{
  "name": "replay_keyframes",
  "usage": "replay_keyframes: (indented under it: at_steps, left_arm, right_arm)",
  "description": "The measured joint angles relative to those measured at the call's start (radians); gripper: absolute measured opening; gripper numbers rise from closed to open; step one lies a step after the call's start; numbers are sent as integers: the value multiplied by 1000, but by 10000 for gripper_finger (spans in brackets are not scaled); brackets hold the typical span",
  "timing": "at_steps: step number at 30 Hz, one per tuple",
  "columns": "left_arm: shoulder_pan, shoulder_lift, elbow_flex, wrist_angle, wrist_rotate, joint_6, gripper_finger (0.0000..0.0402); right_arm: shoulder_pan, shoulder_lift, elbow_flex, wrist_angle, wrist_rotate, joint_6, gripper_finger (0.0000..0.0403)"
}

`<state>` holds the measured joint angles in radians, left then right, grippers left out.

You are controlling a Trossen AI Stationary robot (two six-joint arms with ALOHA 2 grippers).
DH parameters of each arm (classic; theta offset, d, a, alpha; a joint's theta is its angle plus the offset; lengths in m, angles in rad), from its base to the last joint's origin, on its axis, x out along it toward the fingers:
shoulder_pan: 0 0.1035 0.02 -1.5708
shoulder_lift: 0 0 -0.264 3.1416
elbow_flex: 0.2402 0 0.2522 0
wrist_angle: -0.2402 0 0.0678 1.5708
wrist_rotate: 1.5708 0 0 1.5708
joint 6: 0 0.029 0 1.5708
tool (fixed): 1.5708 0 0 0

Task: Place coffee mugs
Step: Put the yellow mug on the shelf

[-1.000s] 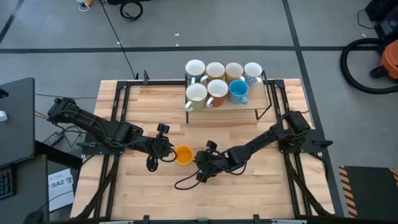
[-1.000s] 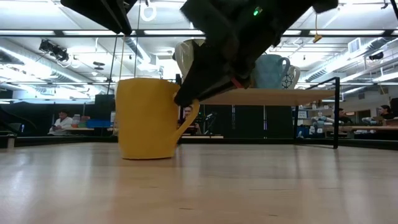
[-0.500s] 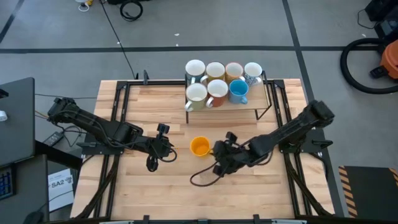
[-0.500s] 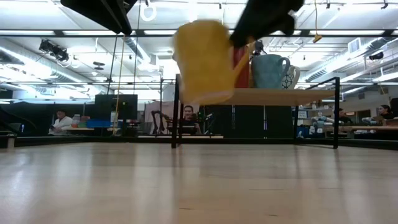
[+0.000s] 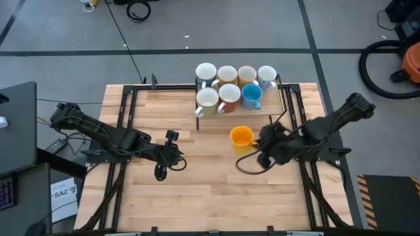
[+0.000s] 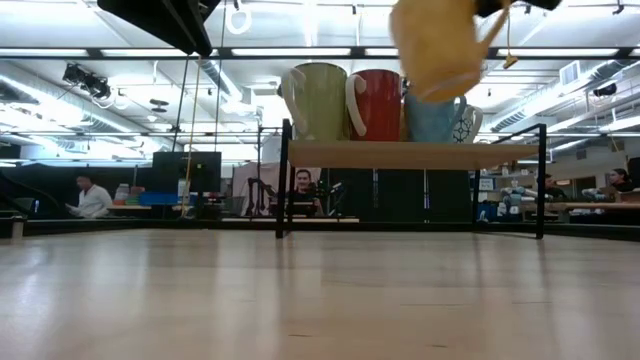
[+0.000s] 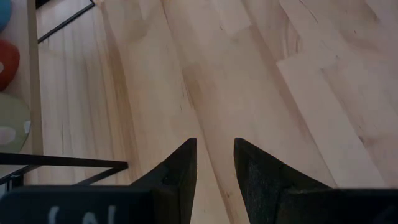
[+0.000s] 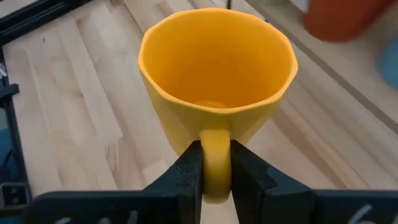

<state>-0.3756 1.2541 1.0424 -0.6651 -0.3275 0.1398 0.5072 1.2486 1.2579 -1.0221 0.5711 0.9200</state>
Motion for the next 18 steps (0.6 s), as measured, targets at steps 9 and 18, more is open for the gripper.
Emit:
replay_keyframes:
  at_steps: [9, 18]
  left_arm:
    - [0, 0, 0, 0, 0, 0, 114]
    - [0, 0, 0, 0, 0, 0, 114]
  right_arm:
    - [0, -169, 0, -282, -63, 154, 64]
    - [0, -264, 0, -516, -91, 314, 64]
